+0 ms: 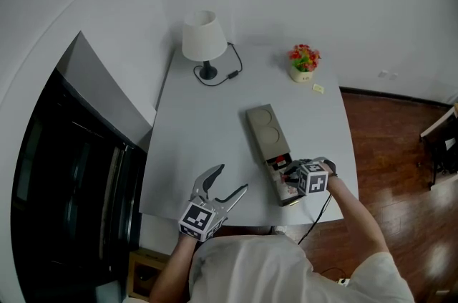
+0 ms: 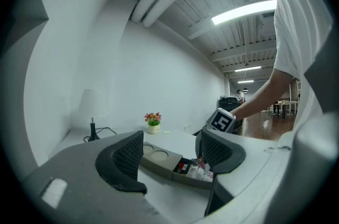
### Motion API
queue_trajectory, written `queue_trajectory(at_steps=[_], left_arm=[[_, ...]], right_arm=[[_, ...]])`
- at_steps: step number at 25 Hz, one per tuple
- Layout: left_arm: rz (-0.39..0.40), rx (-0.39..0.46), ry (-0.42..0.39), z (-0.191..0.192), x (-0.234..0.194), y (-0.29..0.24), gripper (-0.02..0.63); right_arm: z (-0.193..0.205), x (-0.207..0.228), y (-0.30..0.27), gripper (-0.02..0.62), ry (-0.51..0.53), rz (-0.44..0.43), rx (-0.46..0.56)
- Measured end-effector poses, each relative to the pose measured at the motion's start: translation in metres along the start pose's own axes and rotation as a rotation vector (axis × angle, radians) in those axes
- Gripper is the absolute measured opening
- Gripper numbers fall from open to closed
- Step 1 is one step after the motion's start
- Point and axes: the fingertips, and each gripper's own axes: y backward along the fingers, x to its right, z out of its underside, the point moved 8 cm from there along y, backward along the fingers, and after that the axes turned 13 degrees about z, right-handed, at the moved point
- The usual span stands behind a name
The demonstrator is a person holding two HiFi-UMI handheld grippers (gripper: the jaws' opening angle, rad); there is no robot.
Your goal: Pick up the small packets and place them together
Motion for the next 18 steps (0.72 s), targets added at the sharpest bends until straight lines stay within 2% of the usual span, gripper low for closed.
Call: queue_trajectory(at_steps=[7, 18], left_arm=[[-0.029, -0.004, -0.004, -0.001, -0.013, -0.001, 0.330], [-0.136, -0.007, 0.025, -0.007, -0.039, 0.009, 0.330]], right_arm=[[-0.014, 0.073, 0.003, 0.103, -0.038, 0.048, 0.062], [-0.035, 0.154, -0.055, 0.103, 0.017, 0.007, 0.076]])
